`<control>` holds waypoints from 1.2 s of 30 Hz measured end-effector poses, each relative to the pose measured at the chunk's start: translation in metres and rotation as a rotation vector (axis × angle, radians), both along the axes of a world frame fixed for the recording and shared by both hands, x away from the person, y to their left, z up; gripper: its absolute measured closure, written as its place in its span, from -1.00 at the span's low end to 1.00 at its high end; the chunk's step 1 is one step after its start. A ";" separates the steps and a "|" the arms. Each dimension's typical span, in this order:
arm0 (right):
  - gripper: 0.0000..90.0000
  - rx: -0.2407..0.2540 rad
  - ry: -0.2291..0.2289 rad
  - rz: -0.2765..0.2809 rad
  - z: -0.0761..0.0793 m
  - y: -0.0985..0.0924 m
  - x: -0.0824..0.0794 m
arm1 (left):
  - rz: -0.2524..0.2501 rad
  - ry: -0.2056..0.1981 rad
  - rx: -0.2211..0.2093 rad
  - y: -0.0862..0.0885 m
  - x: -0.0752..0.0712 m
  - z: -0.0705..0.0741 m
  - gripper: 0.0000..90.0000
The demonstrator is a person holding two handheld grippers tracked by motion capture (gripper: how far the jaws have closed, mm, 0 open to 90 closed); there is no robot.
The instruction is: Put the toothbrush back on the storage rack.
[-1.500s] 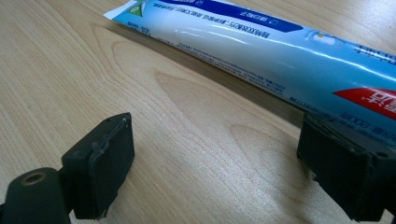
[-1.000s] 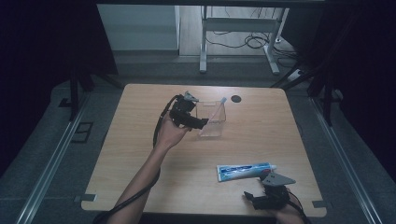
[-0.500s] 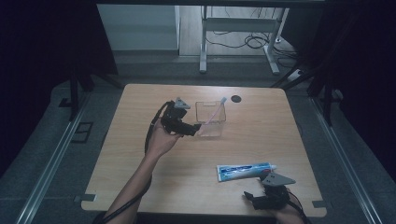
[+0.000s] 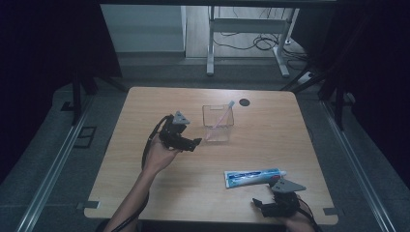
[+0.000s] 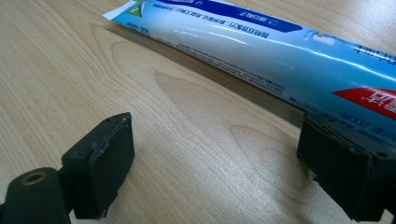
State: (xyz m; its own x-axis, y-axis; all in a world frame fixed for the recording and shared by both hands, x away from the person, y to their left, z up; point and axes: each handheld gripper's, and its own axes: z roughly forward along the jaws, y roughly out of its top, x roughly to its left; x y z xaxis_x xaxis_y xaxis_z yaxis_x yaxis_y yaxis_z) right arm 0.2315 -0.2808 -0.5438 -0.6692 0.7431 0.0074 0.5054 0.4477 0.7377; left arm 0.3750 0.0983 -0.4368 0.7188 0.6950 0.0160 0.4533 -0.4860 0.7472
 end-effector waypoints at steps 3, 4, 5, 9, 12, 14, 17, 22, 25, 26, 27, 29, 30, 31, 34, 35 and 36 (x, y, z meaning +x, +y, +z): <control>-0.76 0.000 0.000 0.000 0.000 0.000 0.000 | 0.002 0.000 -0.001 0.004 -0.005 -0.004 -0.72; -0.76 0.000 0.000 0.000 0.000 0.000 0.000 | 0.002 0.000 -0.001 0.004 -0.005 -0.004 -0.72; -0.76 0.000 0.000 -0.001 0.000 0.000 0.000 | 0.001 0.001 -0.003 0.005 -0.007 -0.006 -0.72; -0.76 -0.001 -0.001 -0.001 0.000 0.000 0.000 | 0.002 -0.002 -0.006 0.013 -0.016 -0.015 -0.72; -0.76 0.001 -0.002 -0.002 0.000 0.000 0.000 | 0.006 -0.001 -0.013 0.016 -0.020 -0.019 -0.72; -0.76 -0.001 -0.002 -0.003 0.000 0.000 0.000 | 0.011 -0.004 -0.018 0.022 -0.024 -0.025 -0.72; -0.76 -0.001 -0.003 -0.003 0.000 0.000 0.000 | 0.014 -0.005 -0.020 0.025 -0.028 -0.029 -0.72; -0.76 -0.001 -0.002 -0.004 0.000 0.000 0.000 | 0.018 0.000 -0.022 0.033 -0.038 -0.042 -0.72; -0.76 -0.001 -0.001 -0.003 0.000 0.000 0.000 | 0.021 0.005 -0.024 0.036 -0.042 -0.047 -0.72; -0.76 -0.001 -0.003 -0.004 0.000 0.000 0.000 | 0.024 0.010 -0.022 0.037 -0.046 -0.053 -0.72; -0.76 -0.001 -0.002 -0.003 0.000 0.000 0.000 | 0.025 0.012 -0.021 0.038 -0.047 -0.056 -0.72; -0.76 -0.001 -0.002 -0.004 0.000 0.000 0.000 | 0.026 0.015 -0.020 0.039 -0.049 -0.059 -0.72; -0.76 -0.001 -0.003 -0.004 0.000 0.000 0.000 | 0.022 0.020 -0.019 0.039 -0.052 -0.065 -0.72; -0.76 -0.001 -0.003 -0.004 0.000 0.000 0.000 | 0.022 0.020 -0.019 0.039 -0.052 -0.065 -0.72; -0.76 -0.001 -0.002 -0.004 0.000 0.000 0.000 | 0.023 0.021 -0.022 0.041 -0.057 -0.075 -0.72; -0.76 -0.001 -0.003 -0.005 0.000 0.000 0.000 | 0.026 0.021 -0.022 0.042 -0.058 -0.077 -0.72; -0.76 -0.001 -0.002 -0.004 0.000 0.000 0.000 | 0.028 0.021 -0.020 0.042 -0.060 -0.080 -0.72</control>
State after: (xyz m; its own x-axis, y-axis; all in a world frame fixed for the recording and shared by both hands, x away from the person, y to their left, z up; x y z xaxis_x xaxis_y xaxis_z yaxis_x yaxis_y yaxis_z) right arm 0.2311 -0.2804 -0.5440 -0.6662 0.7457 0.0054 0.5053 0.4461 0.7387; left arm 0.3155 0.1405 -0.5166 0.6991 0.7149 -0.0131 0.4821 -0.4577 0.7470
